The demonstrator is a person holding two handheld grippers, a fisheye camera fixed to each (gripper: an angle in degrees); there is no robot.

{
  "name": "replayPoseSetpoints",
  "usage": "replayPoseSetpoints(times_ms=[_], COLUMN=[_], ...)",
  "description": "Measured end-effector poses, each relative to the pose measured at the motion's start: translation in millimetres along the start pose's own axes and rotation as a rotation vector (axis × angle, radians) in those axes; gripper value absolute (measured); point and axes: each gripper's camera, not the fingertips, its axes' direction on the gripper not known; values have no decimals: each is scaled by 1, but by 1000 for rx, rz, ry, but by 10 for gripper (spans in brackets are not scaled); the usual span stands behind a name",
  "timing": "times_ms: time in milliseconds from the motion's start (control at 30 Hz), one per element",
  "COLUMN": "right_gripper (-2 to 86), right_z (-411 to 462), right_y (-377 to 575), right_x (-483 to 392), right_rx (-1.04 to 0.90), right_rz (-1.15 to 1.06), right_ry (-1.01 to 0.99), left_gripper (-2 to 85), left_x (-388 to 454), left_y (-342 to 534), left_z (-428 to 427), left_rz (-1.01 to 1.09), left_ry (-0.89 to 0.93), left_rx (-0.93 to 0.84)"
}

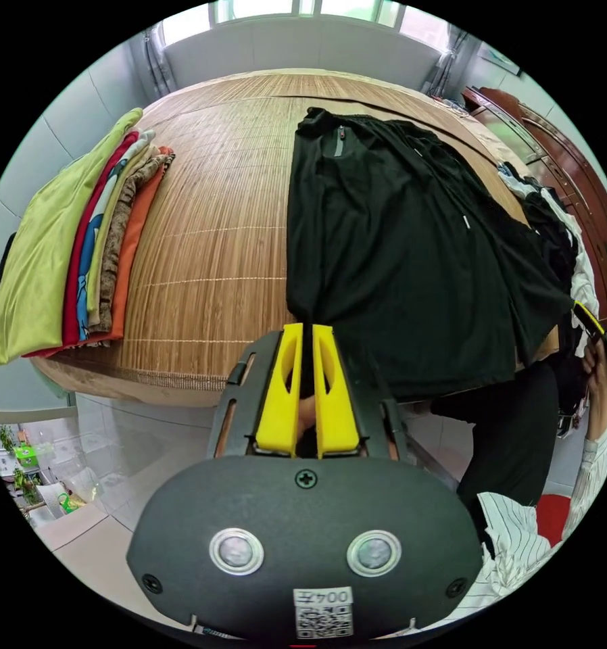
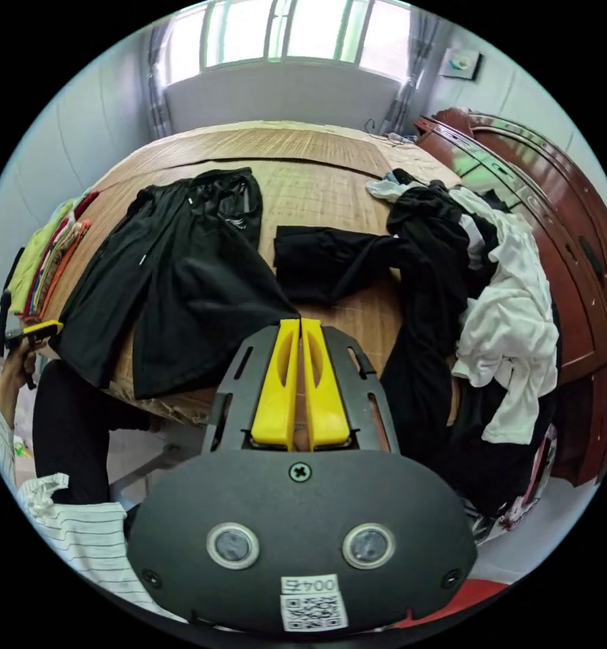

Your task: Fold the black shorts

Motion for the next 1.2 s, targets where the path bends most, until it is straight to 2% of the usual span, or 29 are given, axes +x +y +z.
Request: replayPoseSetpoints(times_ms=[133, 333, 433, 567, 633, 700, 733, 800, 867, 1000, 1100, 1200], right_gripper=[-6, 18, 47, 52, 52, 52, 52, 51, 50, 33, 16, 2], right_z=[31, 63, 61, 55, 45, 45, 47, 52, 59, 72, 75, 79], right_y=[19, 55, 73, 98, 115, 125, 130, 138, 146, 169, 186, 202], right_x=[53, 70, 75, 94, 96, 86, 78, 71, 75, 101, 114, 124], right_rx=[-73, -114, -91, -76, -50, -65, -89, -100, -103, -88, -68, -56], right_rz=[108, 126, 130, 219, 260, 262, 259, 263, 298, 431, 464, 474], right_ry=[-68, -151, -177, -284, -457, -542, -528, -448, -371, -474, -510, -532], left_gripper=[15, 13, 20, 30, 33, 42, 45, 62, 80, 114, 120, 120], left_x=[-15, -77, -108, -122, -102, -42, -20, 86, 181, 391, 491, 530], left_y=[-3, -16, -24, -22, -21, -24, -26, -32, -34, -21, -2, 3], left_z=[-46, -116, -150, -233, -270, -303, -309, -325, -333, -346, -349, -358], left_rz=[-18, -35, -52, -73, -43, 22, 49, 168, 285, 598, 792, 833], left_ry=[4, 25, 129, 244, 322, 431, 466, 563, 566, 481, 275, 240], left_rx=[0, -33, -73, 10, 70, 116, 126, 146, 151, 142, 158, 162])
